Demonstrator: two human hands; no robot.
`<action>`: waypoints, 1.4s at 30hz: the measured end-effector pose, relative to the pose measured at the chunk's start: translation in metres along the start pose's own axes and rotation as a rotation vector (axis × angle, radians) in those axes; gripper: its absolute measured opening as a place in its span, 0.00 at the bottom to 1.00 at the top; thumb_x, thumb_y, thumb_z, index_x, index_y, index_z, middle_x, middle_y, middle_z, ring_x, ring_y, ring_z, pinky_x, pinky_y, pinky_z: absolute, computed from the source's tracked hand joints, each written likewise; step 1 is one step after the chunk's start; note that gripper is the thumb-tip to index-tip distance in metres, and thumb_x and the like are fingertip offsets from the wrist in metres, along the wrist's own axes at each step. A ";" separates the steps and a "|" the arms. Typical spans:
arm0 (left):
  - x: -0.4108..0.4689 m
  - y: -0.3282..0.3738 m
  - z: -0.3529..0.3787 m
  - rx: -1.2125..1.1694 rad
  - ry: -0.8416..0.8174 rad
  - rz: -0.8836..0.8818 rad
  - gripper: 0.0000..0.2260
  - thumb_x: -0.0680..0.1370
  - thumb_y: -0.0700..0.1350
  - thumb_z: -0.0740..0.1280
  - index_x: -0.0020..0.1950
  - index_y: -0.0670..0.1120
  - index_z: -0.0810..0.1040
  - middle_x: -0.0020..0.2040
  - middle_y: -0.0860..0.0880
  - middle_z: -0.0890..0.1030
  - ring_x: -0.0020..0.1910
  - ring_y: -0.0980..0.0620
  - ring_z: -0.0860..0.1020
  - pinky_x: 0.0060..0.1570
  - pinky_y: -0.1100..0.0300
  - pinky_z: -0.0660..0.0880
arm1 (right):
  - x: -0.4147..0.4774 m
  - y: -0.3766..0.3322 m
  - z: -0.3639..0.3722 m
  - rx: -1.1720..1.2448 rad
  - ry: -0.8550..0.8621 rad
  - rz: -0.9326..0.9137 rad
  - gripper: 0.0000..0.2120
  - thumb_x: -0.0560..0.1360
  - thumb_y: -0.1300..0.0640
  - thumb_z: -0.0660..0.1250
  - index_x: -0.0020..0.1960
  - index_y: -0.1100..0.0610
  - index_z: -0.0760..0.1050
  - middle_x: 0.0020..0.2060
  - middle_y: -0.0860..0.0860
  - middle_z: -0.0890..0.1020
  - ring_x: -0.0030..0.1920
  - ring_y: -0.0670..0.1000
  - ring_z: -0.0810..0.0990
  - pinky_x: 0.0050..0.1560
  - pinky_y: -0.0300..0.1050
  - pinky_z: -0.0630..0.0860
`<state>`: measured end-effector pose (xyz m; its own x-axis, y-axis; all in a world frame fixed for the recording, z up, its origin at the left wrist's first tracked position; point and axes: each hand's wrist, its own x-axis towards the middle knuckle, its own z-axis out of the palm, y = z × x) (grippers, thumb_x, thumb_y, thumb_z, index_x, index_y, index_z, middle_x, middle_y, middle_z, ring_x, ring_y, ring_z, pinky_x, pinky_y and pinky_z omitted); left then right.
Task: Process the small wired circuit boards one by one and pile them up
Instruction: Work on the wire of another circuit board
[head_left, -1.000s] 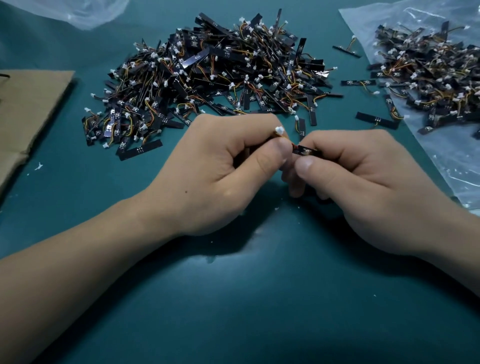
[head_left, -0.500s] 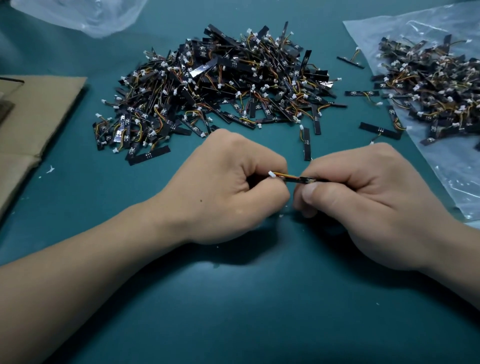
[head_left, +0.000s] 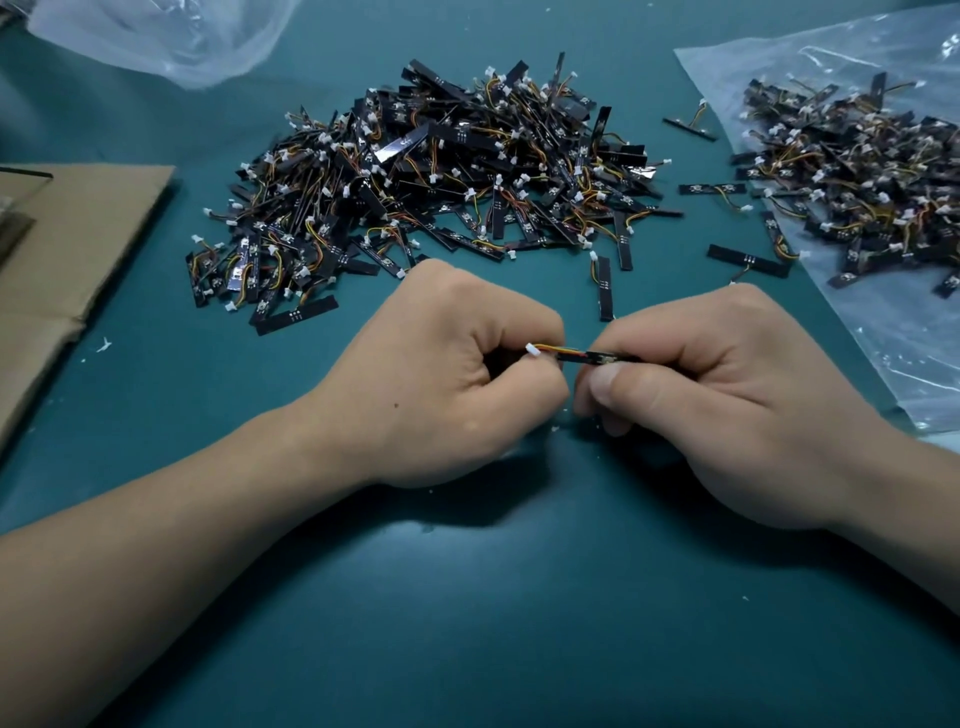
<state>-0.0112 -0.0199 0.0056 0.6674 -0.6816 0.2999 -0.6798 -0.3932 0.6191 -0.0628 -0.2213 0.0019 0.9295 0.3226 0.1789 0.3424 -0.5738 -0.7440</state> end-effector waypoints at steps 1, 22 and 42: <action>0.000 0.000 0.000 0.004 0.004 0.004 0.11 0.71 0.37 0.64 0.29 0.38 0.71 0.25 0.45 0.63 0.27 0.45 0.64 0.27 0.50 0.62 | 0.000 0.000 0.000 0.007 0.005 0.001 0.14 0.76 0.56 0.64 0.34 0.61 0.77 0.26 0.56 0.75 0.29 0.56 0.74 0.33 0.54 0.69; -0.001 -0.001 -0.001 -0.039 -0.014 0.006 0.10 0.73 0.36 0.64 0.31 0.38 0.74 0.25 0.45 0.66 0.28 0.44 0.67 0.29 0.49 0.64 | 0.000 -0.005 0.000 0.139 -0.005 0.081 0.12 0.75 0.58 0.64 0.36 0.57 0.82 0.28 0.50 0.80 0.27 0.48 0.77 0.28 0.37 0.70; 0.000 0.001 -0.001 -0.026 0.018 0.009 0.11 0.71 0.36 0.64 0.28 0.37 0.71 0.25 0.45 0.62 0.26 0.46 0.62 0.27 0.51 0.61 | 0.001 -0.002 -0.001 0.147 -0.032 0.035 0.12 0.77 0.56 0.64 0.36 0.52 0.80 0.29 0.47 0.81 0.27 0.46 0.77 0.29 0.37 0.70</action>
<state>-0.0117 -0.0192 0.0065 0.6672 -0.6734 0.3183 -0.6774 -0.3709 0.6353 -0.0621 -0.2206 0.0040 0.9348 0.3295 0.1326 0.2839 -0.4692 -0.8362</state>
